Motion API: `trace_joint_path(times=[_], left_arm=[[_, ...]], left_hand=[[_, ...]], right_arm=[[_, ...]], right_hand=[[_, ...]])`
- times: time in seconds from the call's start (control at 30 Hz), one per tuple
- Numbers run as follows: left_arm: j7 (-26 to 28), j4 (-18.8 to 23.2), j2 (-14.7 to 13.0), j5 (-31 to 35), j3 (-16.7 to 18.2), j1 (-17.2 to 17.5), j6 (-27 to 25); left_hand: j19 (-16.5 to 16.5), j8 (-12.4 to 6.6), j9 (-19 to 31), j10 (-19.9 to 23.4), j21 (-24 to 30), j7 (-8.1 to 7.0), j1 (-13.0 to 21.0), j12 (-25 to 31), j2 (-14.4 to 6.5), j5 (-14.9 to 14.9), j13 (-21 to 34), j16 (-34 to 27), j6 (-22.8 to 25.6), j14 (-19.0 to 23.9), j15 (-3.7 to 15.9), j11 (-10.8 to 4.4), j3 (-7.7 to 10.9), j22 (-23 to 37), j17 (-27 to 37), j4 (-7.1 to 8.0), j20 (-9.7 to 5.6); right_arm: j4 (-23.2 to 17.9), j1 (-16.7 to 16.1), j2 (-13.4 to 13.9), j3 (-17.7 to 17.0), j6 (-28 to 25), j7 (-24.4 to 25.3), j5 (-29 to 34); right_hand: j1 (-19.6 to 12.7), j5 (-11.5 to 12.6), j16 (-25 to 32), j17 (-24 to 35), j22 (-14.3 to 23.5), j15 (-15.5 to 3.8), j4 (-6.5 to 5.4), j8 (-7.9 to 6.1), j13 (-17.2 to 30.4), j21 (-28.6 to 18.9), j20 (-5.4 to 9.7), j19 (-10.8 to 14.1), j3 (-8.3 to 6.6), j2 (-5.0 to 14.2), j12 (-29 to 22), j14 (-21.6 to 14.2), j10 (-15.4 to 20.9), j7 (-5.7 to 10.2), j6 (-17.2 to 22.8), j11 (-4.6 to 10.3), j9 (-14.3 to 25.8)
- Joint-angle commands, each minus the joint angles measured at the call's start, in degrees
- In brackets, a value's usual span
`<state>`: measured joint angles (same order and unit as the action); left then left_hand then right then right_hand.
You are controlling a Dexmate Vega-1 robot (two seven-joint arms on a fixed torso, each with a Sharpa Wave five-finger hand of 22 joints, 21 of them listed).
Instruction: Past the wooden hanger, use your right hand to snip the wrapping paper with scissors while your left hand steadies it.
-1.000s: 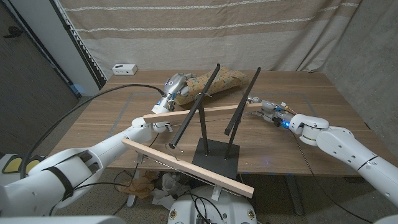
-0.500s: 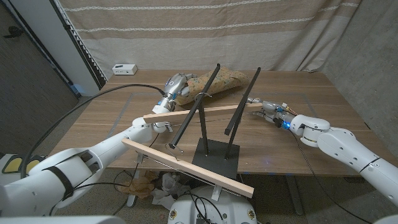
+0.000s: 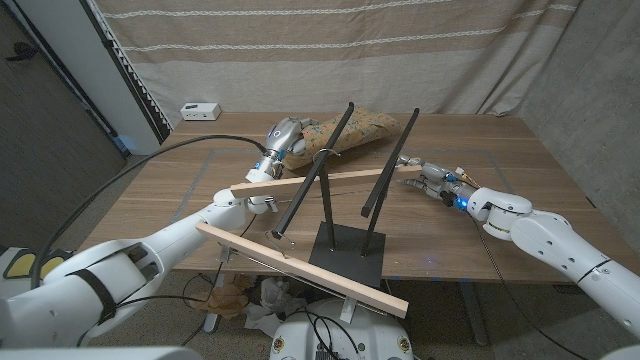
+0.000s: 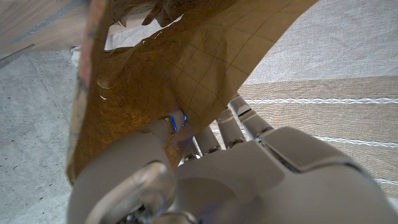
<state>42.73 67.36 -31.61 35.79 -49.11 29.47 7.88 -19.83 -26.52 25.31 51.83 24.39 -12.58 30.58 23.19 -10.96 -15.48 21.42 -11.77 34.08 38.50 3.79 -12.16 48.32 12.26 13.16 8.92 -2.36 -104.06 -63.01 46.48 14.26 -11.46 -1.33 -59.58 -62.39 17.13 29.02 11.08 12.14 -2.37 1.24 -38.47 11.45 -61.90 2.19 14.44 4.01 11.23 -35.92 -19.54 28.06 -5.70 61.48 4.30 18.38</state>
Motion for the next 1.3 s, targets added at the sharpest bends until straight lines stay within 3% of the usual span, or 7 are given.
trace_joint_path(times=[0.03,0.37,0.83,1.13,1.3], left_arm=[[-0.4,1.9,-0.5,0.7,0.4,0.8,-1.2],[-0.4,2.2,-0.2,1.1,0.4,0.9,-1.4],[-0.3,3.0,-0.5,1.0,0.8,1.6,-1.8],[-0.2,3.8,-0.9,1.2,1.1,2.1,-2.1],[-0.2,4.2,-1.0,1.2,1.3,2.3,-2.3]], left_hand=[[0.2,-0.29,0.0,0.5,0.4,0.01,0.6,0.2,0.0,-0.3,0.2,0.1,0.4,0.6,9.51,-0.21,0.16,0.1,0.3,-0.31,-3.43],[0.1,-0.27,-0.1,0.5,0.5,0.02,0.7,0.2,0.1,-0.3,0.2,0.1,0.5,0.7,9.53,-0.2,0.14,0.0,0.3,-0.35,-3.65],[0.1,-0.21,-0.3,0.4,0.6,0.02,0.8,0.2,0.1,-0.4,0.2,0.1,0.6,0.8,9.52,-0.19,0.11,0.0,0.3,-0.36,-3.66],[0.2,-0.15,-0.5,0.4,0.7,0.01,0.8,0.1,0.1,-0.4,0.2,0.1,0.6,0.8,9.51,-0.19,0.09,0.0,0.3,-0.38,-3.59],[0.2,-0.13,-0.5,0.5,0.7,0.01,0.8,0.1,0.1,-0.4,0.3,0.2,0.6,0.8,9.51,-0.2,0.08,0.0,0.3,-0.38,-3.57]], right_arm=[[4.2,-1.2,-4.9,-1.2,4.4,-5.6,-5.0],[8.3,-1.8,-10.8,-2.4,10.9,-10.5,-7.5],[10.0,-1.8,-14.8,-3.3,14.7,-11.6,-8.4],[10.9,-1.7,-17.6,-3.6,17.0,-12.0,-9.0],[11.2,-1.6,-18.3,-3.3,17.6,-11.9,-8.5]], right_hand=[[1.0,-0.2,-0.4,0.3,0.1,-0.48,-0.84,0.63,0.1,-0.4,1.03,-1.5,-0.73,0.37,0.4,1.0,-0.7,1.62,-0.5,1.12,0.1],[2.2,-0.5,-1.1,0.3,0.0,-0.7,-1.86,1.6,0.1,-0.6,0.74,-3.1,-1.14,-0.01,1.0,2.2,-1.9,4.22,-1.1,1.68,0.0],[3.0,-0.7,-1.2,0.2,-0.1,-0.72,-2.29,2.0,0.1,-1.1,0.57,-2.9,-1.03,-0.64,1.0,1.9,-1.7,4.93,-0.4,1.58,-0.2],[2.7,-0.9,-1.4,-0.1,-0.3,-0.75,-1.55,2.15,0.0,-1.4,0.34,-2.8,-0.6,-1.96,1.0,1.6,-1.5,5.34,1.2,1.56,-0.8],[2.2,-0.9,-1.6,-0.2,-0.5,-0.38,-0.77,2.71,-0.1,-1.7,-0.57,-2.2,-0.27,-2.9,1.0,1.4,-1.1,5.93,1.0,1.23,-1.2]])
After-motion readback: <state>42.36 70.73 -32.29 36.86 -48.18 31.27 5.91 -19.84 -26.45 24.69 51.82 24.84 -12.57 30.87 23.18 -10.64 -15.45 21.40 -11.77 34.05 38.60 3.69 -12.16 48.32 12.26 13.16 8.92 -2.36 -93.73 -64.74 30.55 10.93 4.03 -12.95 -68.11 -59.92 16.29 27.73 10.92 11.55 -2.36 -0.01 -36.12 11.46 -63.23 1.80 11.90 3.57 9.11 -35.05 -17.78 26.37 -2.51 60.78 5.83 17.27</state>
